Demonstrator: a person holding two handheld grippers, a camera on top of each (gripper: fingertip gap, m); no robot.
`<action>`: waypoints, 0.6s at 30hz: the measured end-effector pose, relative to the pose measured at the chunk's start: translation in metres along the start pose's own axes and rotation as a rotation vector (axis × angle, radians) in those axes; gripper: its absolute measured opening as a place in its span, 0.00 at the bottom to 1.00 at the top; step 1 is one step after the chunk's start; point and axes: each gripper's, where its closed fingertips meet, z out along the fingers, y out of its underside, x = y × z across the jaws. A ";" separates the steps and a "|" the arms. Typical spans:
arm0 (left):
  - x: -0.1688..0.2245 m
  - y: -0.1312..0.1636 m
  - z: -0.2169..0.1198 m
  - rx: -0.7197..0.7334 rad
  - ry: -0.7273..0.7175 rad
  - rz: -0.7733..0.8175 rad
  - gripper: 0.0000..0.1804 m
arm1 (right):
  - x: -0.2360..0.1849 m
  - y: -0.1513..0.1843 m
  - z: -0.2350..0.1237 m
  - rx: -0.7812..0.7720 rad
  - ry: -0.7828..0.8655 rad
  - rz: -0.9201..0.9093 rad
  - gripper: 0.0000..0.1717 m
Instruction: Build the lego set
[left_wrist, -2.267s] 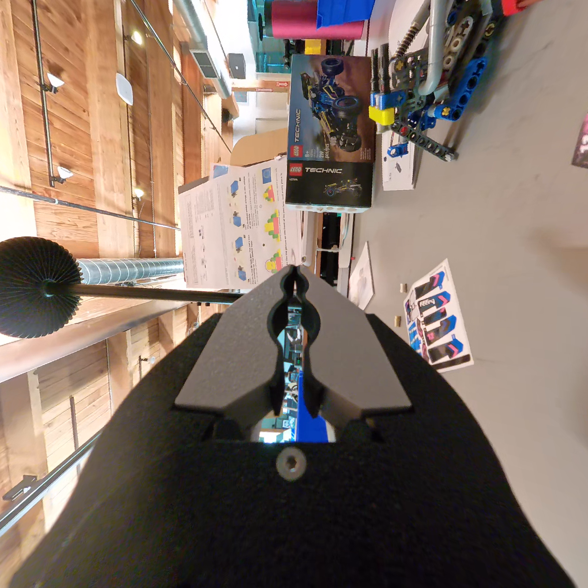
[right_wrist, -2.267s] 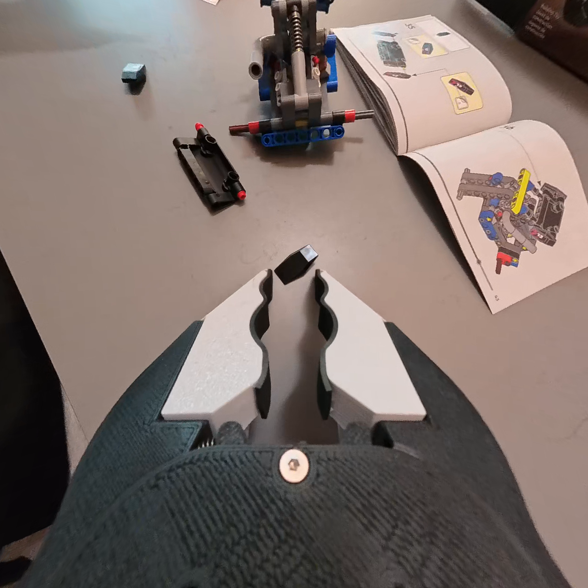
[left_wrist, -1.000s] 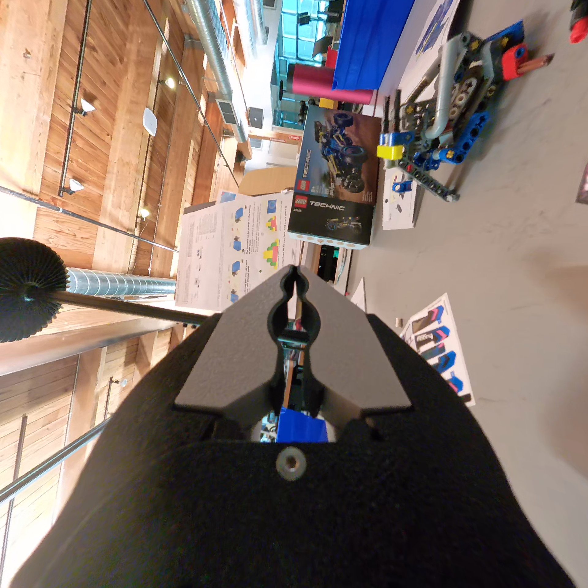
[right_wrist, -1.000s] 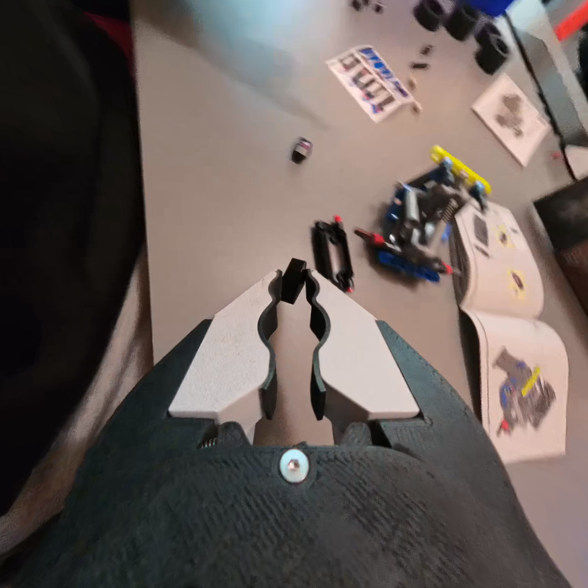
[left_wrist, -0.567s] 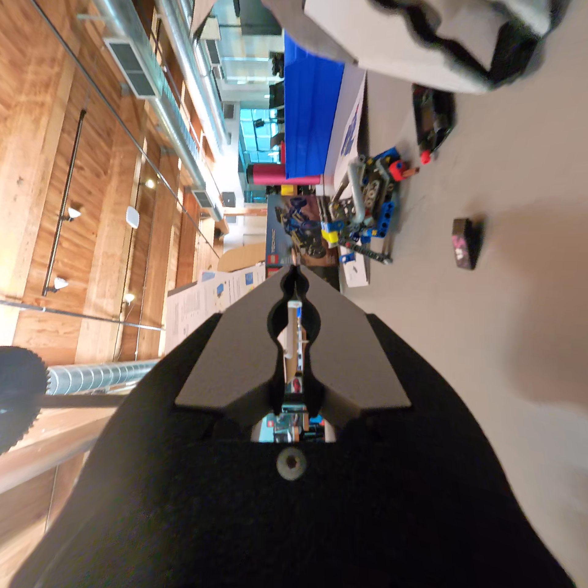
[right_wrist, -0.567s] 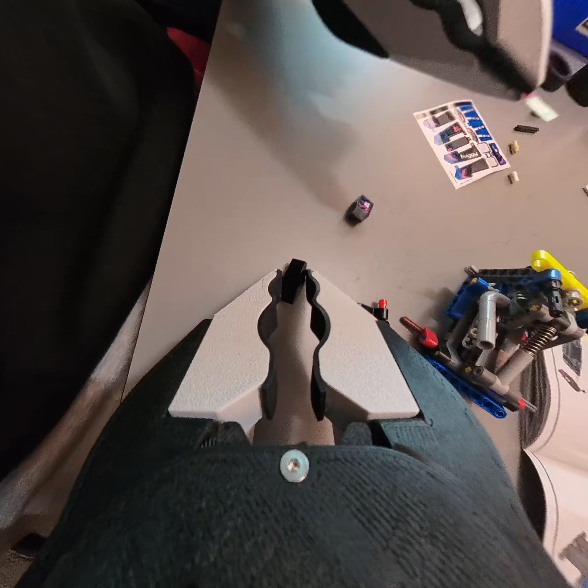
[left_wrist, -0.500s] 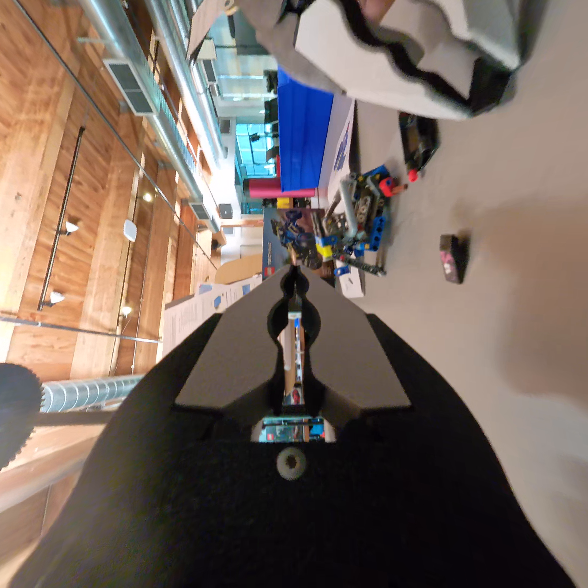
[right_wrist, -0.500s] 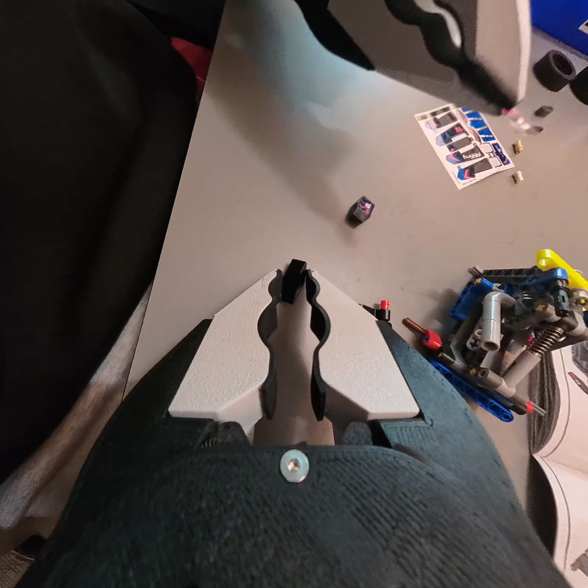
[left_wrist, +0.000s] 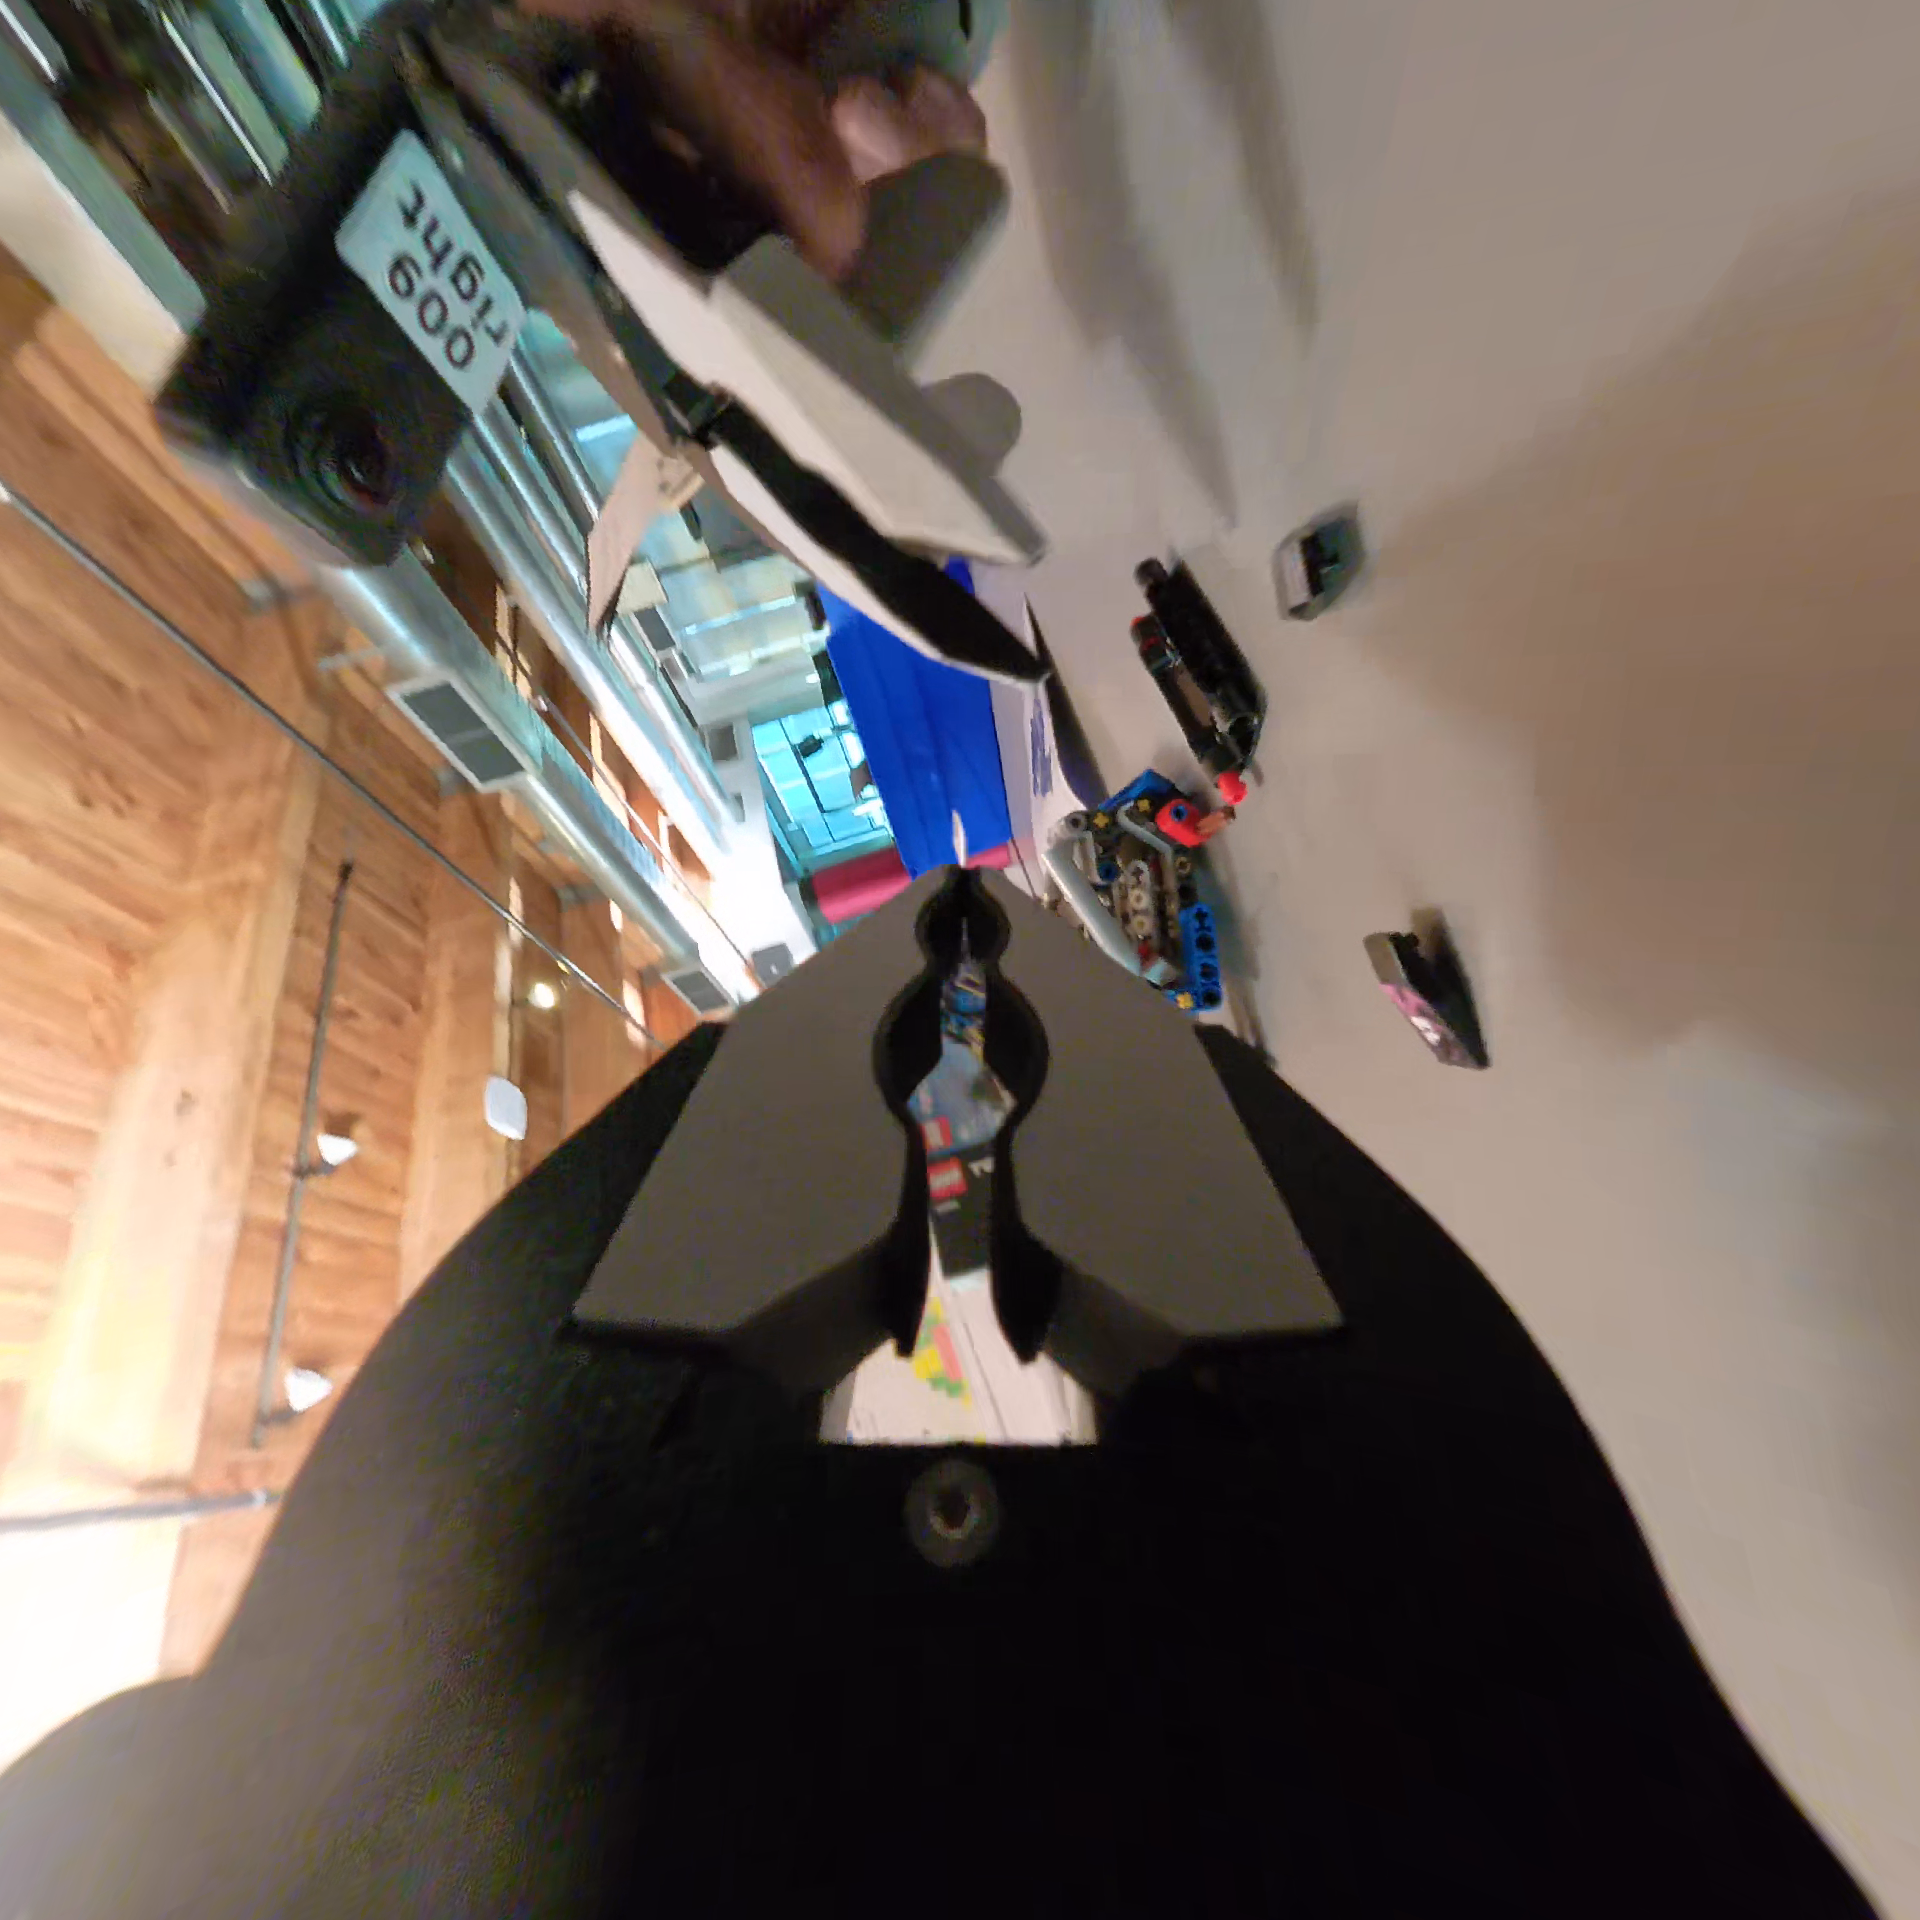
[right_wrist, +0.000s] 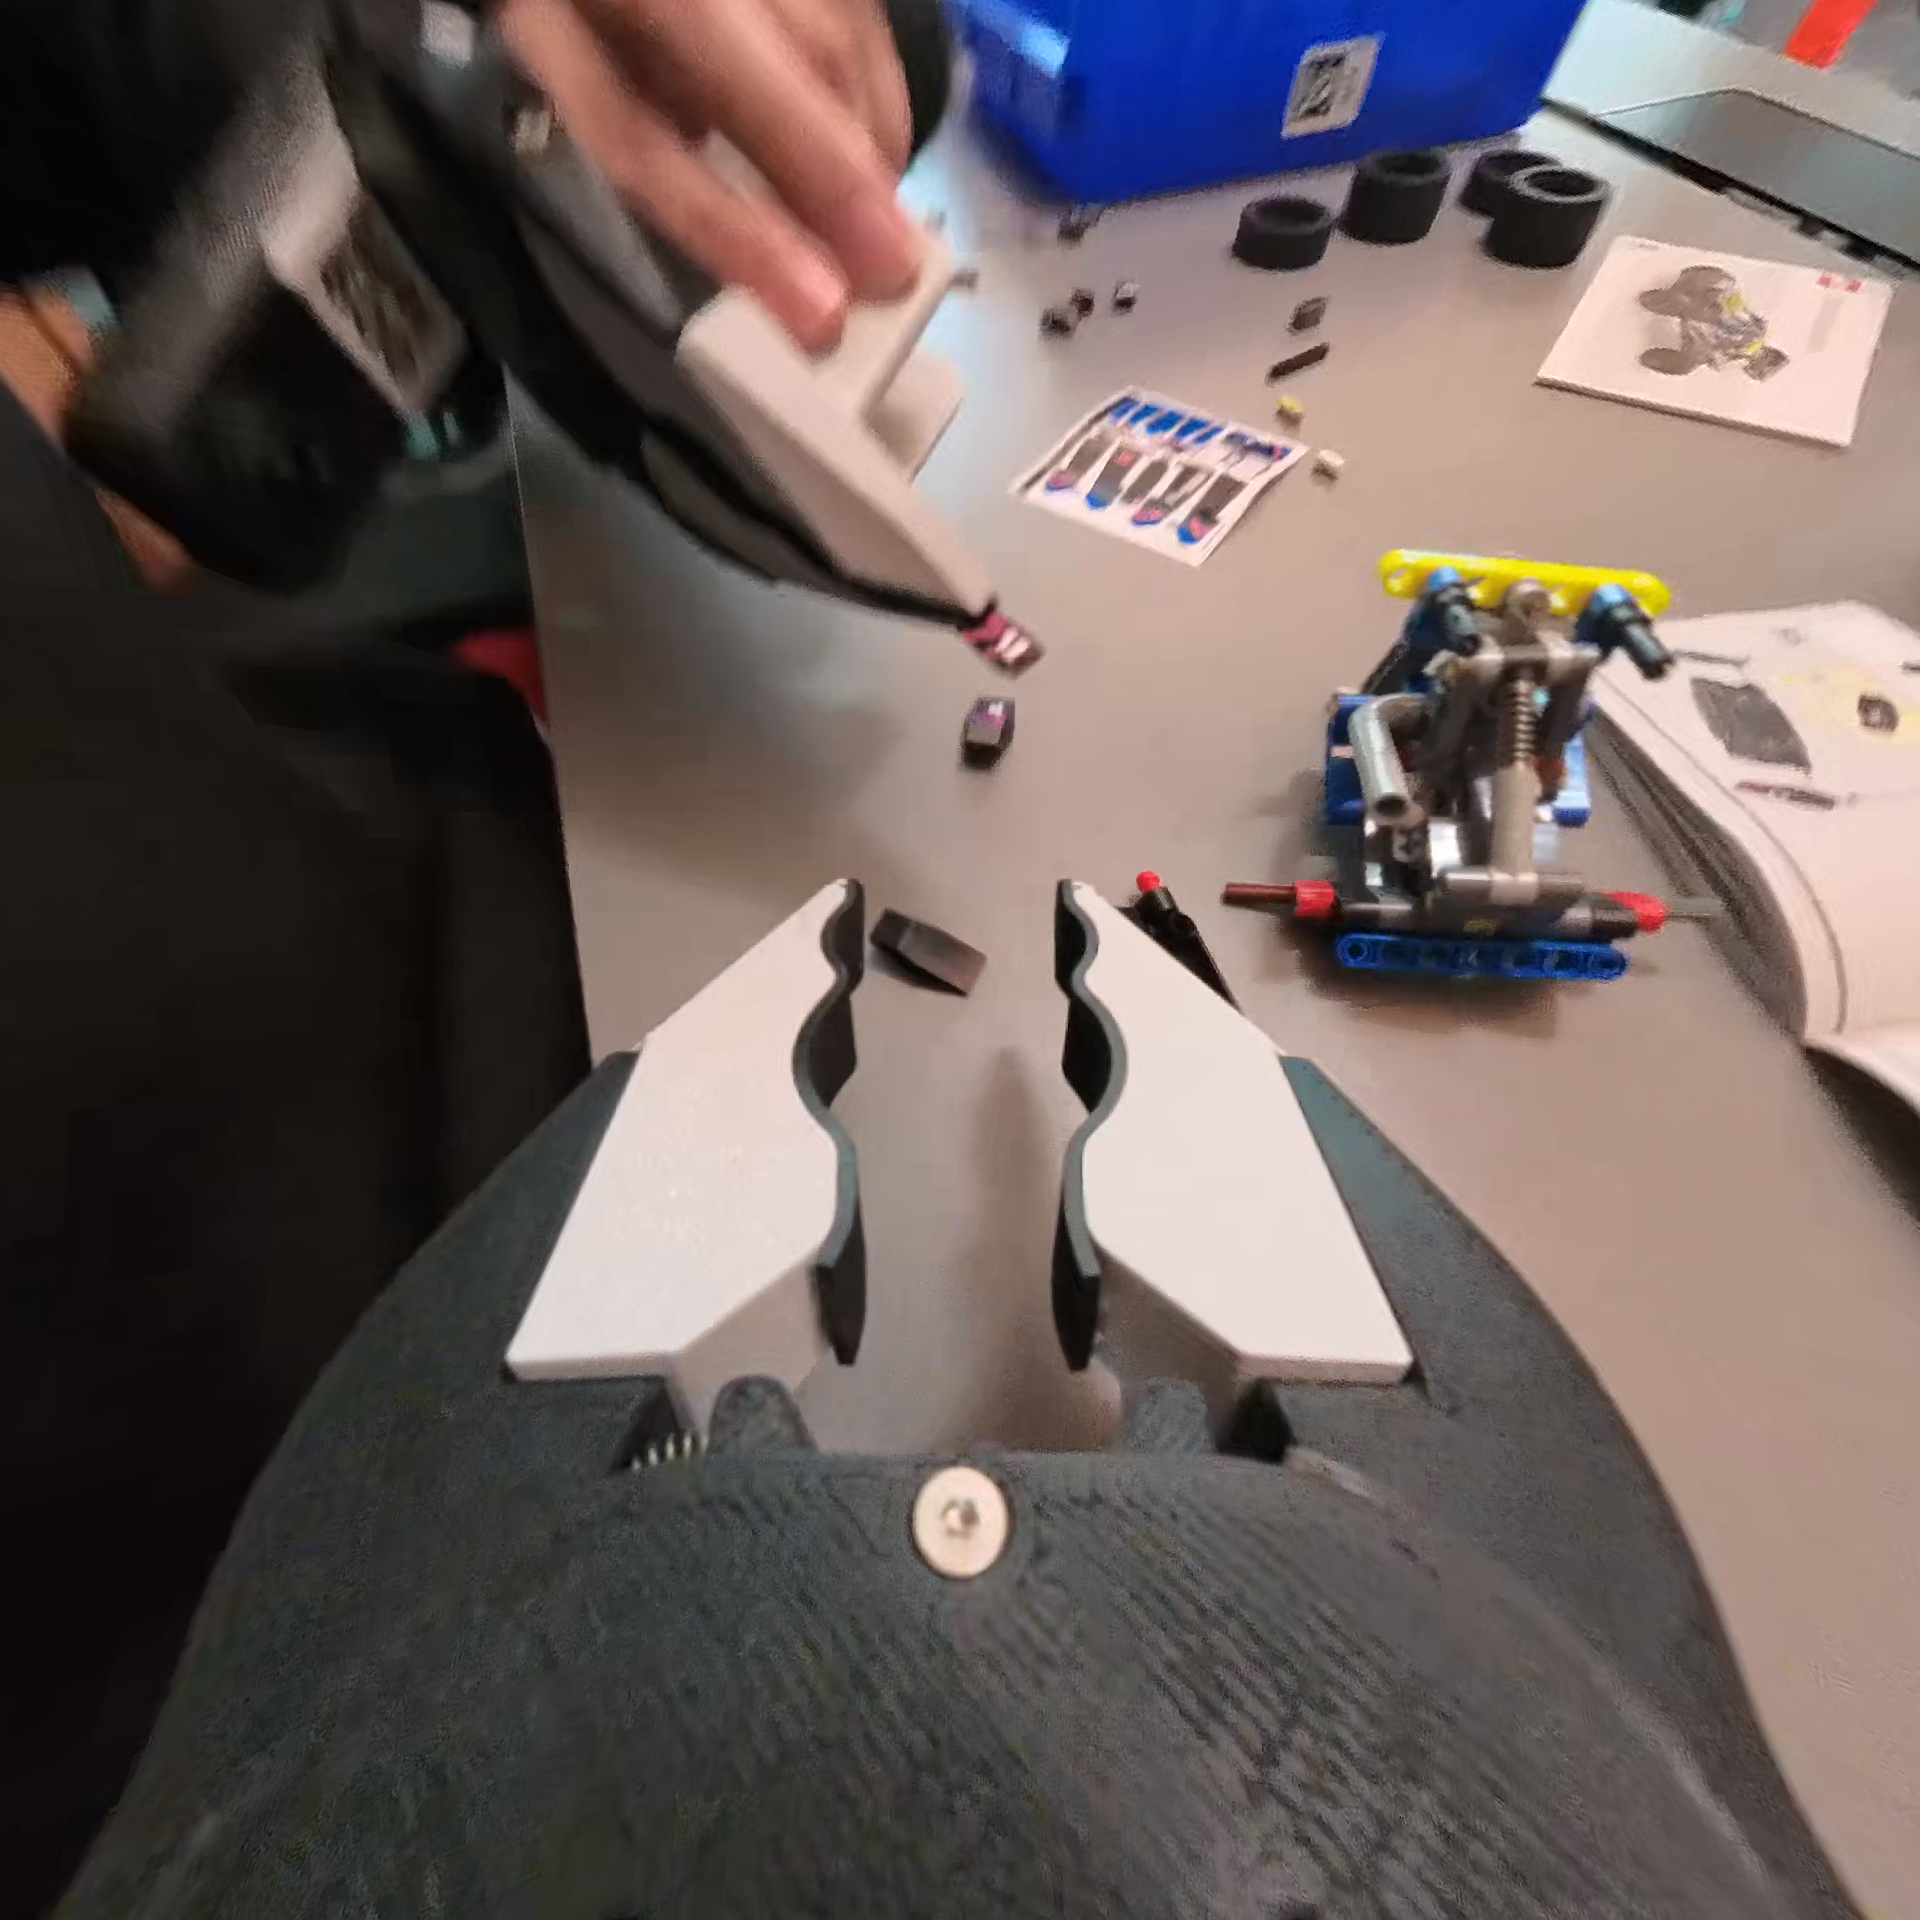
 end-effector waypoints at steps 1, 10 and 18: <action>-0.002 -0.002 0.001 0.017 -0.004 0.032 0.00 | 0.001 -0.005 -0.003 0.048 0.002 0.078 0.20; 0.003 -0.012 0.006 0.048 0.080 -0.045 0.00 | -0.002 0.011 -0.008 -0.022 -0.028 0.031 0.21; 0.021 -0.026 0.002 0.051 0.171 -0.185 0.00 | 0.000 0.019 0.016 -0.135 -0.137 -0.285 0.20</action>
